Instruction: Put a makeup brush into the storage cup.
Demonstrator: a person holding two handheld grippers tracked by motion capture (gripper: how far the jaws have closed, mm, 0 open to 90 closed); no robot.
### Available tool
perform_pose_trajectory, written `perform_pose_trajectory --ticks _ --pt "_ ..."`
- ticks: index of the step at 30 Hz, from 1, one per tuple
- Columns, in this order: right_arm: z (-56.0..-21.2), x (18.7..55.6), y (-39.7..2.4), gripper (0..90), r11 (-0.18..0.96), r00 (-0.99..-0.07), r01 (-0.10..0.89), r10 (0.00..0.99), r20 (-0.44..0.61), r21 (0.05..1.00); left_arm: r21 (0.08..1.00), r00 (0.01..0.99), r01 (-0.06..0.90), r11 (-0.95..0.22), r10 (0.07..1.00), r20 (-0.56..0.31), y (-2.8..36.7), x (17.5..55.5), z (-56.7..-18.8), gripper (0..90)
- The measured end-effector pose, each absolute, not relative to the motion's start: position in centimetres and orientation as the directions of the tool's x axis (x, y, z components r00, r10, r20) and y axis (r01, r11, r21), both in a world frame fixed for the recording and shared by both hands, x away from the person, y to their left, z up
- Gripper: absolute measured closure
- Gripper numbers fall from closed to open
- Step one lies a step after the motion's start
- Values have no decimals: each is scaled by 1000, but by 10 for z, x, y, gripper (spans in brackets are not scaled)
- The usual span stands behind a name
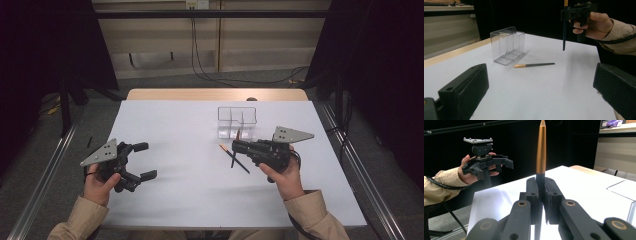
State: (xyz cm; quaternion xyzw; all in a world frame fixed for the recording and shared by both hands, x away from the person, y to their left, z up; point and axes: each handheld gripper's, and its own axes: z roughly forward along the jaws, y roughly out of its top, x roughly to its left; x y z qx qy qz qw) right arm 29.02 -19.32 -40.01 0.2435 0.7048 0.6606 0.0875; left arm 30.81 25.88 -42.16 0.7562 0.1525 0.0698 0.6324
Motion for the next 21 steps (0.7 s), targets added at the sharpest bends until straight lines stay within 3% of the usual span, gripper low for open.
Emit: perform_pose_trajectory --ticks 21 --pt "-398 297 -198 832 23 -853 221 490 181 975 976 940 143 -162 330 -83 262 308 -424 0"
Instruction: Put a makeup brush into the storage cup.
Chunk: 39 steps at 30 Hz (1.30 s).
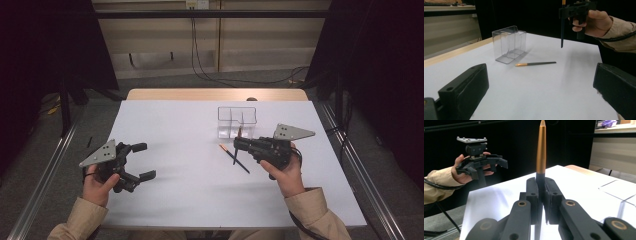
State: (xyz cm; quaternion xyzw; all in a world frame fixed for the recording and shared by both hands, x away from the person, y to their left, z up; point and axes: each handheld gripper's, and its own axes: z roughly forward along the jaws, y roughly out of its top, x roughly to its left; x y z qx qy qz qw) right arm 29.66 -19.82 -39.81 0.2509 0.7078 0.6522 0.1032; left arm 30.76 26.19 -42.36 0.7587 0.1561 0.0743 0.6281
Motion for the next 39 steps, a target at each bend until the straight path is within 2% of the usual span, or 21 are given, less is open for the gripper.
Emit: perform_pose_trajectory --ticks 39 --pt "-377 347 -222 832 68 -776 171 625 92 983 977 941 133 -166 330 -72 264 306 -424 0"
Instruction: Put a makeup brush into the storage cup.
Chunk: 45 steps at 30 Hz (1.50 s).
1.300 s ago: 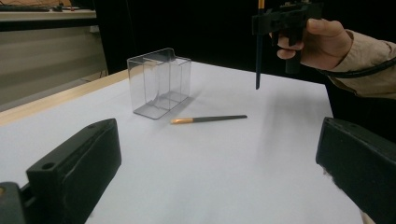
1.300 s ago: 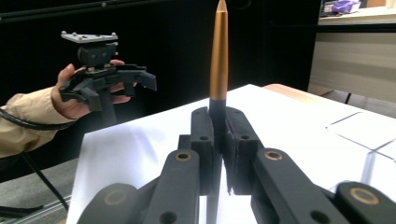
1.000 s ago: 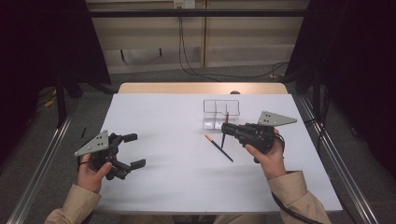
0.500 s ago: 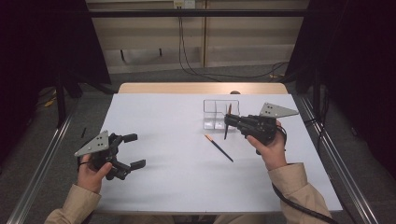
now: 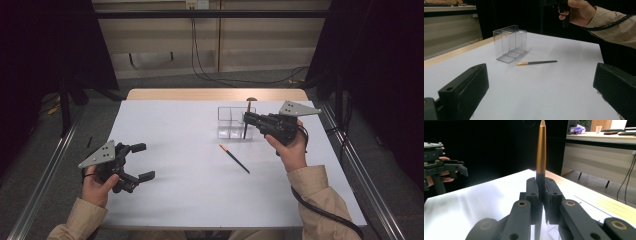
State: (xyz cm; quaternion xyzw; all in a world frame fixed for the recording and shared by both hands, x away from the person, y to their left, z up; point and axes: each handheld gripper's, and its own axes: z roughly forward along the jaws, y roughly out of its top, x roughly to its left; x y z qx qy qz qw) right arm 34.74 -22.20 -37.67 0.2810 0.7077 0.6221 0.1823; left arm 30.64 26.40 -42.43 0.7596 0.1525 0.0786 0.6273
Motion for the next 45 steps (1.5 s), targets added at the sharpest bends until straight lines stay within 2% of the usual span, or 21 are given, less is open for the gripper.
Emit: perform_pose_trajectory --ticks 45 --pt "-364 394 -231 832 88 -685 144 728 35 986 976 943 122 -180 328 -57 266 305 -427 0"
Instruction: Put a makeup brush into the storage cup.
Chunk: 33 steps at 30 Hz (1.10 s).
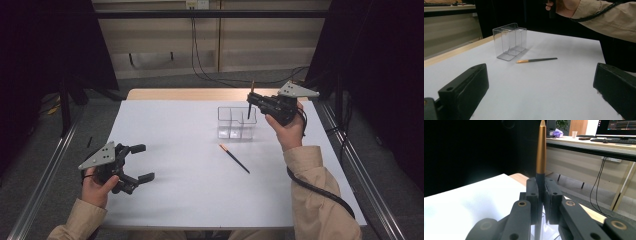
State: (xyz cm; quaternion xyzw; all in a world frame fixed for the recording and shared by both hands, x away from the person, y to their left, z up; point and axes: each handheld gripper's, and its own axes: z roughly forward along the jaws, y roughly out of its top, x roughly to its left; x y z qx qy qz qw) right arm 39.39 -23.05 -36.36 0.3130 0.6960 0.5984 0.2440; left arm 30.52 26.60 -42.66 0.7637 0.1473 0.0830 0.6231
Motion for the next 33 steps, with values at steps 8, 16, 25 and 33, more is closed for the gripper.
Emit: perform_pose_trajectory --ticks 8,16,25,33 --pt "-364 399 -230 832 86 -674 145 738 34 986 976 942 121 -181 332 -55 266 305 -426 0" --pt "-365 404 -235 832 75 -652 146 758 39 987 977 942 121 -177 330 -57 266 305 -426 0" --pt "-365 407 -236 832 81 -645 144 764 31 986 976 943 120 -179 327 -55 266 305 -427 0" --pt "-368 408 -238 832 84 -637 148 770 30 985 977 943 120 -177 329 -56 266 304 -426 0"
